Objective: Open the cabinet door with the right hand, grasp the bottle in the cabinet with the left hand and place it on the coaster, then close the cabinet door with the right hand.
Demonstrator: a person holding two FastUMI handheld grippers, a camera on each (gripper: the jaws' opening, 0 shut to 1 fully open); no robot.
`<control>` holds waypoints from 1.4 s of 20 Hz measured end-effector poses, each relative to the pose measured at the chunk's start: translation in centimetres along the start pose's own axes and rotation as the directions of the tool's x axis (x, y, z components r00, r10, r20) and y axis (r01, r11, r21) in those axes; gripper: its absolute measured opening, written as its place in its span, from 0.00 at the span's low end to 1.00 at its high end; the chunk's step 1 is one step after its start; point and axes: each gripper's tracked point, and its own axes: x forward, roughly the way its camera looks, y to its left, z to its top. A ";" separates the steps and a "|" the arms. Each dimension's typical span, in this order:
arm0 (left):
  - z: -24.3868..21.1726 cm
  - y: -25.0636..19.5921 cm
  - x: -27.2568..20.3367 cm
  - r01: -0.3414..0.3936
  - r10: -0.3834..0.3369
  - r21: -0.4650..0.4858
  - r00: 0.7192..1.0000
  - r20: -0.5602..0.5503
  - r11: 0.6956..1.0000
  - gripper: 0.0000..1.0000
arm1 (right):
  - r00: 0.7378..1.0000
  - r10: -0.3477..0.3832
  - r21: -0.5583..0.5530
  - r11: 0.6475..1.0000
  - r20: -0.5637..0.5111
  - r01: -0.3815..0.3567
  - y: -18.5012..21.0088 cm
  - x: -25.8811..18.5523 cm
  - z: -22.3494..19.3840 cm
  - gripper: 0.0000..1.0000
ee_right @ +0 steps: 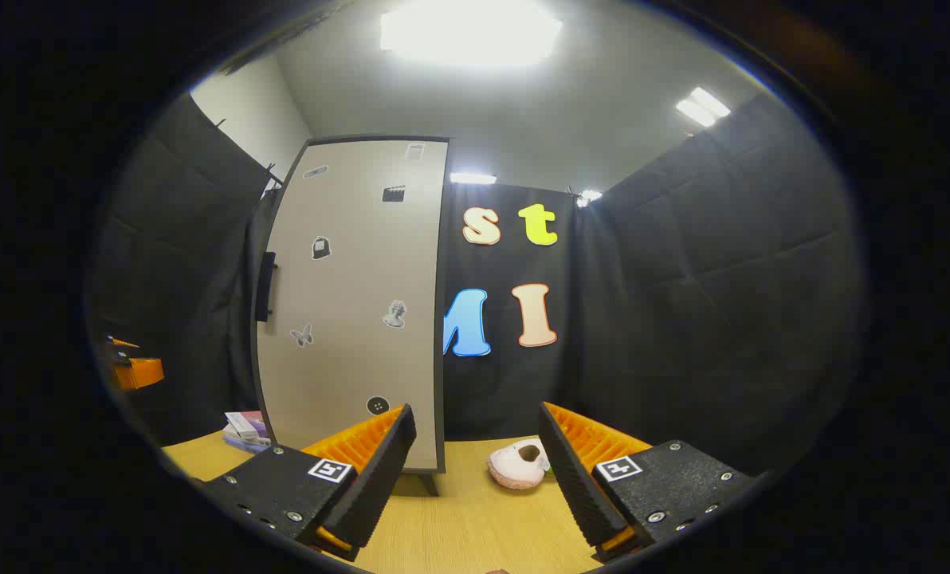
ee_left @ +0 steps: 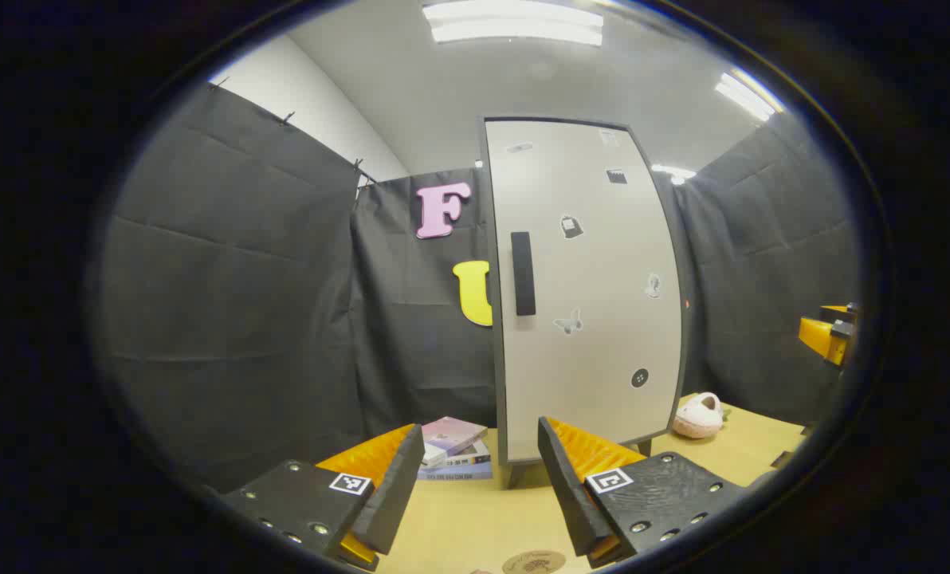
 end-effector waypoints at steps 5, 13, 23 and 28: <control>0.1 0.2 -0.2 -0.008 0.008 0.000 1.000 -0.002 1.000 0.82 | 1.000 -0.005 0.011 1.000 -0.009 0.005 -0.1 0.1 -0.2 0.95; 0.2 0.3 -0.2 -0.011 0.011 0.001 1.000 -0.001 1.000 0.82 | 1.000 -0.009 0.018 1.000 -0.015 0.009 -0.2 0.3 -0.4 0.95; 0.7 1.7 -0.4 -0.041 0.041 0.004 0.999 0.012 0.999 0.82 | 1.000 0.010 0.037 0.999 -0.023 -0.009 1.4 1.8 0.1 0.95; 0.9 4.3 -1.6 -0.089 0.089 0.013 0.996 0.019 0.996 0.82 | 0.998 0.064 0.078 0.995 0.012 -0.065 4.6 4.0 2.1 0.95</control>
